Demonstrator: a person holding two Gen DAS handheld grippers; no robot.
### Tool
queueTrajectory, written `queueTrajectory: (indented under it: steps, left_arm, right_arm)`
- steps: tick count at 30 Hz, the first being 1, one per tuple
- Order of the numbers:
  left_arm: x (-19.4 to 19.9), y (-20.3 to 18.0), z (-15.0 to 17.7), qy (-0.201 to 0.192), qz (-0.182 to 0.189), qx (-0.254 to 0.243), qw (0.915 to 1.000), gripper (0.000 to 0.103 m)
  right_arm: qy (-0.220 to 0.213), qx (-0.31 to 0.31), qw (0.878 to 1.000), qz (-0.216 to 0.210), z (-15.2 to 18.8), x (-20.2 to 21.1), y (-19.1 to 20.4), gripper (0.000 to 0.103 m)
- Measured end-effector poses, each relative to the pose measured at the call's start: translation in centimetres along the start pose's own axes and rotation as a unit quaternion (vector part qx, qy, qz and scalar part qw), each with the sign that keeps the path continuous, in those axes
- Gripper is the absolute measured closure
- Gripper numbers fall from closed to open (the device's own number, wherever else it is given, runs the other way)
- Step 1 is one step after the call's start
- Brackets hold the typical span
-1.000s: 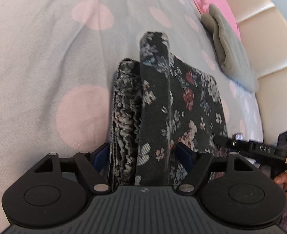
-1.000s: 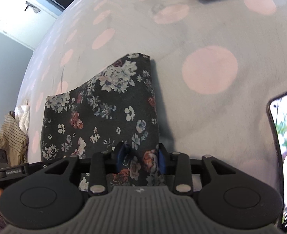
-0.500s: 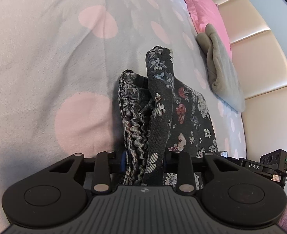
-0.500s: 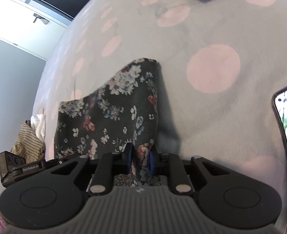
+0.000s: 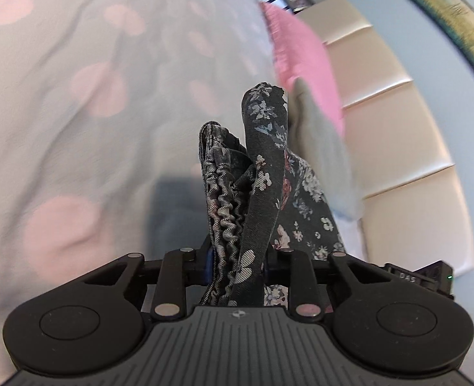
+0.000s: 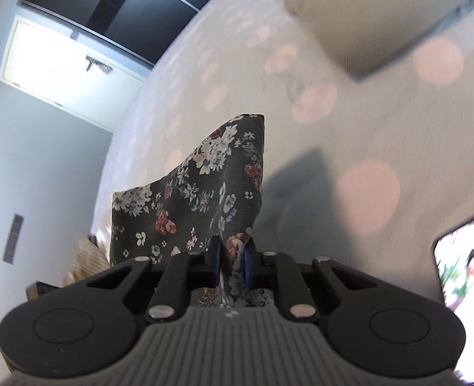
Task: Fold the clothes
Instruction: 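Lift the folded jeans with both grippers and carry them toward the grey blanket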
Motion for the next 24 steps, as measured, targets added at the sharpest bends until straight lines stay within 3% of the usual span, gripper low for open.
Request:
queueTrajectory:
  steps: [5, 14, 24]
  left_arm:
    - [-3.5, -5.1, -2.1, -0.017, 0.031, 0.007, 0.9994, 0.080]
    - [-12.3, -15.5, -5.1, -0.032, 0.100, -0.001, 0.9945, 0.080]
    - [-23.5, -20.8, -6.7, -0.044, 0.147, 0.006, 0.9881, 0.080]
  right_arm:
    - [-0.037, 0.020, 0.999, -0.017, -6.0, 2.2, 0.9, 0.088]
    - [-0.087, 0.071, 0.994, -0.001, -18.0, 3.9, -0.6, 0.088]
    - [-0.165, 0.076, 0.983, 0.017, -30.4, 2.1, -4.7, 0.088]
Point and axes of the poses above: each gripper's, at about its wrist camera, not at the fingertips, and x roughly against the way its jaws point, y to its left, z to its underside, the point moved 10 cm from there along -x, roughly the way its jaws point, and after that the axes turned 14 degrees about -y, right-handed, at the moved point
